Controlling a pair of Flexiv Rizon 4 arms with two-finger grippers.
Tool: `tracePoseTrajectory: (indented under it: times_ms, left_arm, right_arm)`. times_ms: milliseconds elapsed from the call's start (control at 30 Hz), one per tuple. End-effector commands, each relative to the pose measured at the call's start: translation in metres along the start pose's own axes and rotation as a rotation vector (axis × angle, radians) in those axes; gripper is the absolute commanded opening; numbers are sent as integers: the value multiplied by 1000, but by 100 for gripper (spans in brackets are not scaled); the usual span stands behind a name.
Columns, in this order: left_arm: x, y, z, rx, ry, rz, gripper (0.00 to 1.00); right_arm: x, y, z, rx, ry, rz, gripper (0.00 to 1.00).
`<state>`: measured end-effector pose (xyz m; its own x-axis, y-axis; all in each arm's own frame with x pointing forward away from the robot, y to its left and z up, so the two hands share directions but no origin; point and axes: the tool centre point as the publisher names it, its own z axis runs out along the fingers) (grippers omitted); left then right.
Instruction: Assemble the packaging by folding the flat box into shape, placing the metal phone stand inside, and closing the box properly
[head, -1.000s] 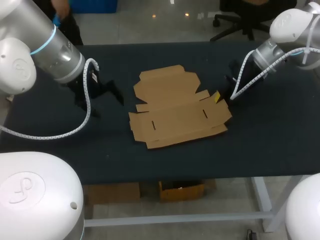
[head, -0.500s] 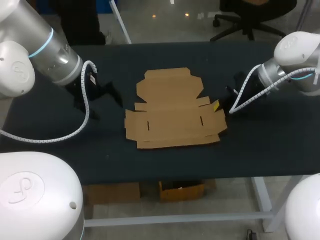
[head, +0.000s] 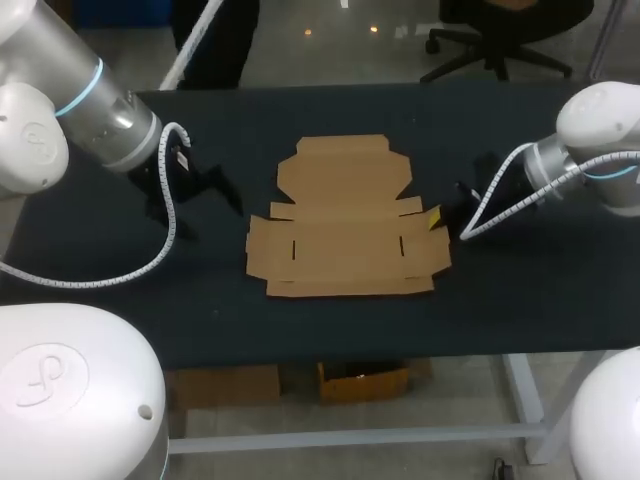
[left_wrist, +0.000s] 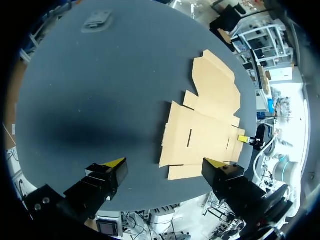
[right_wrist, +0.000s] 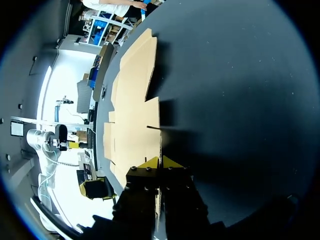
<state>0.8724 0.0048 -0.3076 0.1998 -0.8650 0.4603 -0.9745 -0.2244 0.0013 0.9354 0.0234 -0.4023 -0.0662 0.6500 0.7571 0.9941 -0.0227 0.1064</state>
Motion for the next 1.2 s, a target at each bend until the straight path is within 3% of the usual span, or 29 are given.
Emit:
tracePoseTrajectory:
  times_ms: [33, 1200]
  left_arm:
    - [1, -4, 3, -8, -2, 0, 100]
    - [5, -2, 6, -10, -5, -1, 100]
  right_arm:
    - [-3, -3, -5, 9, 27, 3, 0]
    - [-8, -32, -5, 28, 56, 34, 0]
